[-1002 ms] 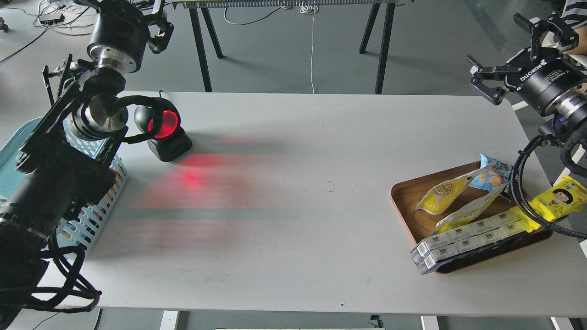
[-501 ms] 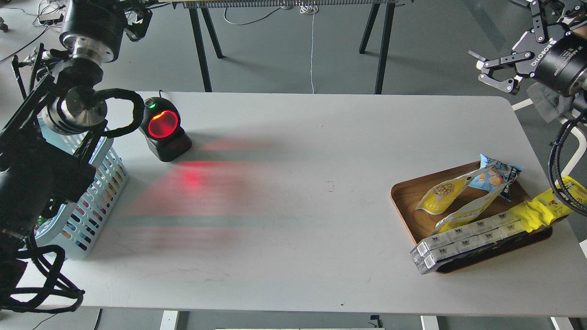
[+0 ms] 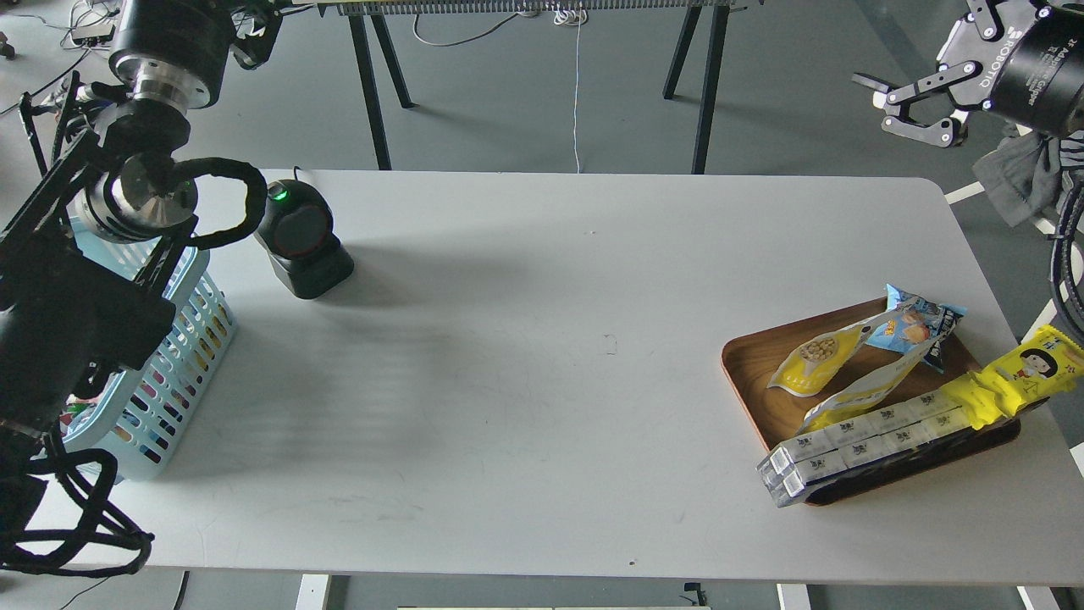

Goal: Scan snack and place in basket
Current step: 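Move the right gripper from its raised pose toward the wooden tray, then lower the right gripper onto the yellow snack packet in the tray, then grasp the yellow snack packet and lift it out of the tray, then carry the packet toward the scanner and set it on the table, then open the right gripper and withdraw it back above the tray, then reach the left gripper to the standing yellow snack packet and grasp it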

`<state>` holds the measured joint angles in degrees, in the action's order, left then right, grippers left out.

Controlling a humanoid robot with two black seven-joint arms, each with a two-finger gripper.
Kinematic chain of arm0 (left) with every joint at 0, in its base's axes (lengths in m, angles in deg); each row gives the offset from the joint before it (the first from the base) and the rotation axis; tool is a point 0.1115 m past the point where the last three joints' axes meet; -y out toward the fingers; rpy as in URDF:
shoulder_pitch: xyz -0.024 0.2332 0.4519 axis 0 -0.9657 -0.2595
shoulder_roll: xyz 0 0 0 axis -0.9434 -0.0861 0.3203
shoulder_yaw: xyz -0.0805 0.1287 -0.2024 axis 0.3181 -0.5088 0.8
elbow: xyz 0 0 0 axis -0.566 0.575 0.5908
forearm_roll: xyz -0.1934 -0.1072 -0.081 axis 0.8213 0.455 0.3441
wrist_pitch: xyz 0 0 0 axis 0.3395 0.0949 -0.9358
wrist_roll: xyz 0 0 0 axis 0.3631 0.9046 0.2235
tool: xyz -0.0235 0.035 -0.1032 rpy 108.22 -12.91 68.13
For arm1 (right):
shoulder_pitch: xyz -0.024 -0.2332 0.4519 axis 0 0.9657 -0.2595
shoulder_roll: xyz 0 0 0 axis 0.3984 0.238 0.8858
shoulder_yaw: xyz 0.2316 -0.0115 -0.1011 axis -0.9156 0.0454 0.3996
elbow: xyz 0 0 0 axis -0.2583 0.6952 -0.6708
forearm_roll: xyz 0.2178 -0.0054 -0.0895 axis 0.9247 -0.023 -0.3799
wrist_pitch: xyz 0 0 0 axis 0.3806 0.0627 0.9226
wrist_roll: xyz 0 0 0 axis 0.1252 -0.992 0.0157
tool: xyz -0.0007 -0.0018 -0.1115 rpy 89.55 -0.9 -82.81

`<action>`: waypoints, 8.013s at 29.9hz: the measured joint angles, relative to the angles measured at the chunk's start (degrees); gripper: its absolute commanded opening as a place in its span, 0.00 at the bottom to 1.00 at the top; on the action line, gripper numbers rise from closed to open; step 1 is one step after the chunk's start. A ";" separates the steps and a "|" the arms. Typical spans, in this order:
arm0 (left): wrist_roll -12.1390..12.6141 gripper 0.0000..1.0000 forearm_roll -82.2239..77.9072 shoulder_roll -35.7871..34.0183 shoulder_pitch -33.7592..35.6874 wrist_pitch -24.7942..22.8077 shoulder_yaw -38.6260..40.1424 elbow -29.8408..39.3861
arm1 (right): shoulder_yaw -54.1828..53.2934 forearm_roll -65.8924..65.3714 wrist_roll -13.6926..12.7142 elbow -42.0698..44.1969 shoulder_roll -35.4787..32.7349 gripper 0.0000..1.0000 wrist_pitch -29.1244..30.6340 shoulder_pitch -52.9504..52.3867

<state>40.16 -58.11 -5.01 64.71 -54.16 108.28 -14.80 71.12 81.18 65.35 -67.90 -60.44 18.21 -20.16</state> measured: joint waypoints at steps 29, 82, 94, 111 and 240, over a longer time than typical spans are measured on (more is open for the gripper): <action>-0.20 1.00 -0.09 -0.77 -0.50 -0.01 -0.17 0.66 | 38.79 -8.69 -20.04 -27.01 9.81 0.99 -19.43 -41.53; -0.17 1.00 -0.09 -2.13 -0.94 0.09 -0.22 0.65 | 34.42 -3.18 -24.17 -23.32 9.28 0.44 -37.25 -22.69; -0.23 1.00 -0.09 -2.06 -0.95 0.18 -0.23 0.65 | 34.31 -3.79 -24.49 -22.82 11.20 0.00 -37.32 -21.12; -0.35 1.00 -0.09 -2.13 -1.01 0.75 -0.17 0.65 | 30.03 -4.09 -24.56 -23.00 6.81 0.00 -37.35 -21.89; 0.33 1.00 -77.33 -55.88 4.66 -11.42 -32.01 43.71 | -69.40 -5.49 -12.49 22.28 28.48 1.00 2.17 49.40</action>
<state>40.48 -135.44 -60.89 69.37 -65.59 76.27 28.90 1.72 75.69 52.86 -45.62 -31.96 20.38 29.24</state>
